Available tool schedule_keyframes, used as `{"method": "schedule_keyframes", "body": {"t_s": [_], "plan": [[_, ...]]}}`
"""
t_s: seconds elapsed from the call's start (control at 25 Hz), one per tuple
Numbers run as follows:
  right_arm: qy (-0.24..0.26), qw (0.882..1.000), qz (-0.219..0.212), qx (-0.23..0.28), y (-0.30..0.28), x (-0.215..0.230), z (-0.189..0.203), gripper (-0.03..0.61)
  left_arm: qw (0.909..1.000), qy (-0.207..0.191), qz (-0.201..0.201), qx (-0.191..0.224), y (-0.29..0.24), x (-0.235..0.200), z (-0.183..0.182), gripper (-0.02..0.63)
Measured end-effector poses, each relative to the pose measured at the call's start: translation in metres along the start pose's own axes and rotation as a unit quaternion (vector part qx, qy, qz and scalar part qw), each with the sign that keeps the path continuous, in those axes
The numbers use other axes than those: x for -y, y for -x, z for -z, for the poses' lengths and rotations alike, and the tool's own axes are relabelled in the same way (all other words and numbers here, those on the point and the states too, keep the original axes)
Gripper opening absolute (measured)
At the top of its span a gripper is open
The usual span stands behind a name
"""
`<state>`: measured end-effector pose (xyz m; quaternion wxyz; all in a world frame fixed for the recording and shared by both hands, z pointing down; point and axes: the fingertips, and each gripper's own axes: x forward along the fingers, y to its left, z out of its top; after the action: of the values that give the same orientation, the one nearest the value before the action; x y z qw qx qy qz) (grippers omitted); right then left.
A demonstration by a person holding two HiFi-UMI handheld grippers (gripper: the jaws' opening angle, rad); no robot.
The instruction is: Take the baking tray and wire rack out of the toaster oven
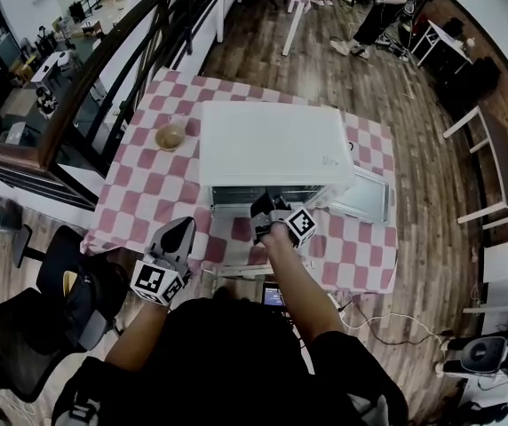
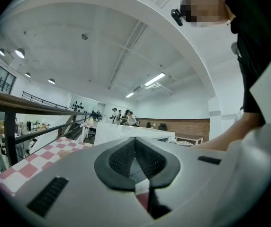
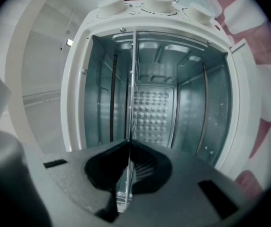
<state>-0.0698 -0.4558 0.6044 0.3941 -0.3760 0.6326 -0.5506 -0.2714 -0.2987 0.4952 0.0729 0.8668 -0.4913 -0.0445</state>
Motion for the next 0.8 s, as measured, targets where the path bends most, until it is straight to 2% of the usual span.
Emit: {"method": "schedule_keyframes", "body": {"t_s": [0.44,0.6,0.8], "plan": [[0.002,1.0,0.0,-0.009,0.028,-0.004,0.008,0.005,1.0,0.002,-0.004,0.002,0.02,0.009,-0.001,-0.006],[-0.007,1.0,0.0,-0.011,0.046,-0.002,0.013,0.005,1.0,0.003,0.006,-0.001,0.019,0.019,0.001,-0.006],[0.005,1.0,-0.003,-0.018,0.069,-0.006,0.021,0.005,0.9998,0.002,0.019,0.002,0.02,0.031,0.002,-0.006]]}}
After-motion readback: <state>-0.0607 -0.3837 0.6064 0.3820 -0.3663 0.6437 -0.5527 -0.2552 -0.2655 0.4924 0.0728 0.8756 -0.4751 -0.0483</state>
